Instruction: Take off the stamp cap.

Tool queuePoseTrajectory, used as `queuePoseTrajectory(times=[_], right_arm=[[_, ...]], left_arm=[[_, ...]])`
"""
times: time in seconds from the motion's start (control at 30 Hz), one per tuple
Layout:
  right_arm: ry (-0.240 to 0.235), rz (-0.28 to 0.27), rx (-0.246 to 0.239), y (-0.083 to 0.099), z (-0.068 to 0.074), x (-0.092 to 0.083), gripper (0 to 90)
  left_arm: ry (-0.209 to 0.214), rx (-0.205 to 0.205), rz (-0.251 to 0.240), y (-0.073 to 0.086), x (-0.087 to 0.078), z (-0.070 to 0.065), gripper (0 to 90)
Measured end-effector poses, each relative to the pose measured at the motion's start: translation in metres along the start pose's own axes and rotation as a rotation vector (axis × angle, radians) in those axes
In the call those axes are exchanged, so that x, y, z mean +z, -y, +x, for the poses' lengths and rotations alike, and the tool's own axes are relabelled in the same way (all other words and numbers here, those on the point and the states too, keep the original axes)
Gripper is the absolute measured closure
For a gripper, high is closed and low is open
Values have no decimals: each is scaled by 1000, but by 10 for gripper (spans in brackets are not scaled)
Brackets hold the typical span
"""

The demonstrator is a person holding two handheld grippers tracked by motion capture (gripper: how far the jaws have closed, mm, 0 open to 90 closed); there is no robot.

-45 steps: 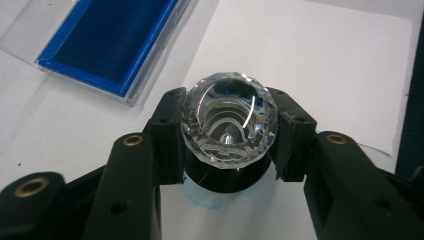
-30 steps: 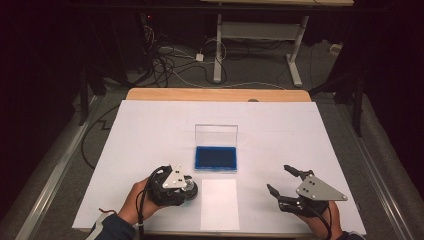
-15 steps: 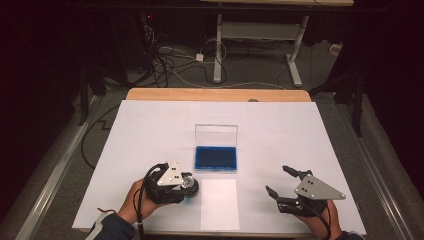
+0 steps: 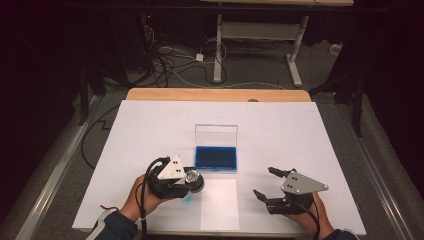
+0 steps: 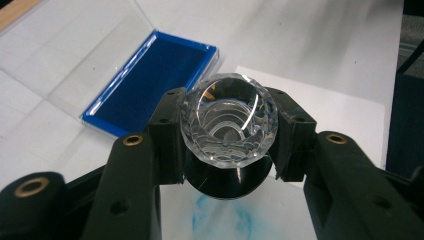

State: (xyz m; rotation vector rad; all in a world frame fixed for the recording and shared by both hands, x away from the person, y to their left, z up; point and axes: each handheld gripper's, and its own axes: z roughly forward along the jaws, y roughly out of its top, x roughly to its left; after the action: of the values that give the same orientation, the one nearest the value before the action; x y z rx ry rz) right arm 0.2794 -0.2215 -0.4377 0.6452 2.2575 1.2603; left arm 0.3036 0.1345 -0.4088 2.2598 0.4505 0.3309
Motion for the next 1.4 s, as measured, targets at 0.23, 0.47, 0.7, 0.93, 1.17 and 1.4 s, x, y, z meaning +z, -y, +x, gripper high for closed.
queuePoseTrajectory(times=[0.23, 0.47, 0.7, 0.93, 1.17, 1.4], right_arm=[[-105, 2, -3, -14, 15, 23, 171], [-192, 16, -43, -26, 37, 51, 171], [-244, 23, -66, -32, 53, 75, 172], [-242, 20, -63, -35, 58, 83, 191], [-230, 15, -71, -35, 60, 87, 219], [-213, 4, -74, -34, 58, 87, 283]], left_arm=[[15, -2, -1, -10, 6, -3, 541], [31, 2, -12, -21, 12, -9, 541], [45, -1, -27, -29, 15, -13, 541], [65, 13, -30, -36, 22, -19, 541], [81, 12, -48, -39, 26, -24, 541], [82, 17, -56, -42, 30, -28, 540]])
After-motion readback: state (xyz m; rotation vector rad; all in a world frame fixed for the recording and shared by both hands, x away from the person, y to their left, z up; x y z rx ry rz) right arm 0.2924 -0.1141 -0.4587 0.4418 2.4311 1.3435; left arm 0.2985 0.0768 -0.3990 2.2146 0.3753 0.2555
